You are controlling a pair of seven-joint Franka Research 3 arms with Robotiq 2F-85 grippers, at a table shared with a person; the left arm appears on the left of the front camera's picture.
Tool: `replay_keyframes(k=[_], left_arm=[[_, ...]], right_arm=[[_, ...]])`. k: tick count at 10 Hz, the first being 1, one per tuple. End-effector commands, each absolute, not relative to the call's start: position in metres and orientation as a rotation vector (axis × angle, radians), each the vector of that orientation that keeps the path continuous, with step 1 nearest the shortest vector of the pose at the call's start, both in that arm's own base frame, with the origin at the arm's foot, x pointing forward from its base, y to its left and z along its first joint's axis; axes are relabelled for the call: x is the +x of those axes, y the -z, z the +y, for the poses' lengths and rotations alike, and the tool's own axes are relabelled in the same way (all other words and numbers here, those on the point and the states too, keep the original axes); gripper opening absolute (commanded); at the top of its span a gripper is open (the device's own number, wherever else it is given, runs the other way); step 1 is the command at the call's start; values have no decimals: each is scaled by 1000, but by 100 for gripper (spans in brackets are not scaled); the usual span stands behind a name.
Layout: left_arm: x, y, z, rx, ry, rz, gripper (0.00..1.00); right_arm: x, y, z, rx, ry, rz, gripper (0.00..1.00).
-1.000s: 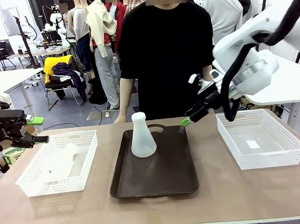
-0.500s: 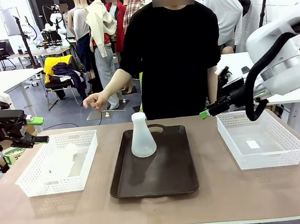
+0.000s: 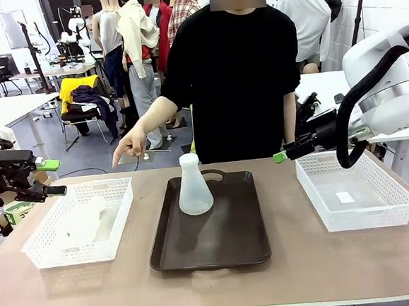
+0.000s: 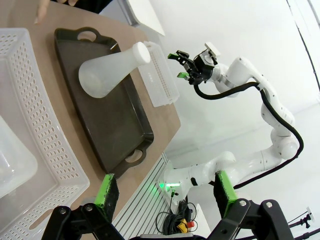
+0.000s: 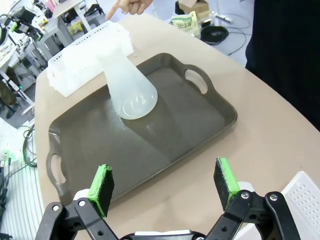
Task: Prepare the laboratory tools.
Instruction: Pick up the Big flask that the person points to.
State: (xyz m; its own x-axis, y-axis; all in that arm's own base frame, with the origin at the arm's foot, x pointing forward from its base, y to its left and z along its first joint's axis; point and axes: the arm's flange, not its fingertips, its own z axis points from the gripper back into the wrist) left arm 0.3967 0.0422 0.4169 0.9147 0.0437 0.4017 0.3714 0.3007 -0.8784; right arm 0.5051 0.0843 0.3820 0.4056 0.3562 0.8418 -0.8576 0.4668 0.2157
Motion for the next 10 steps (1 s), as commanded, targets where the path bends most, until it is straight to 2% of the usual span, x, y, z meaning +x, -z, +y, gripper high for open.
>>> replay_keyframes(k=[1, 4, 5, 7, 8, 10], left_arm=[[397, -418, 43, -1271, 228, -400, 100], [397, -417, 42, -1255, 225, -384, 100], [398, -435, 44, -1175, 287, -439, 100], [411, -475, 45, -784, 408, -590, 100], [423, -491, 39, -586, 463, -603, 100], [456, -501, 13, -272, 587, -419, 100]], right_arm=[[505, -382, 83, 719, -856, -808, 100], [505, -382, 83, 719, -856, -808, 100], [505, -382, 83, 719, -856, -808, 100], [505, -382, 83, 719, -856, -808, 100], [505, -382, 83, 719, -856, -808, 100], [505, -382, 83, 719, -856, -808, 100]])
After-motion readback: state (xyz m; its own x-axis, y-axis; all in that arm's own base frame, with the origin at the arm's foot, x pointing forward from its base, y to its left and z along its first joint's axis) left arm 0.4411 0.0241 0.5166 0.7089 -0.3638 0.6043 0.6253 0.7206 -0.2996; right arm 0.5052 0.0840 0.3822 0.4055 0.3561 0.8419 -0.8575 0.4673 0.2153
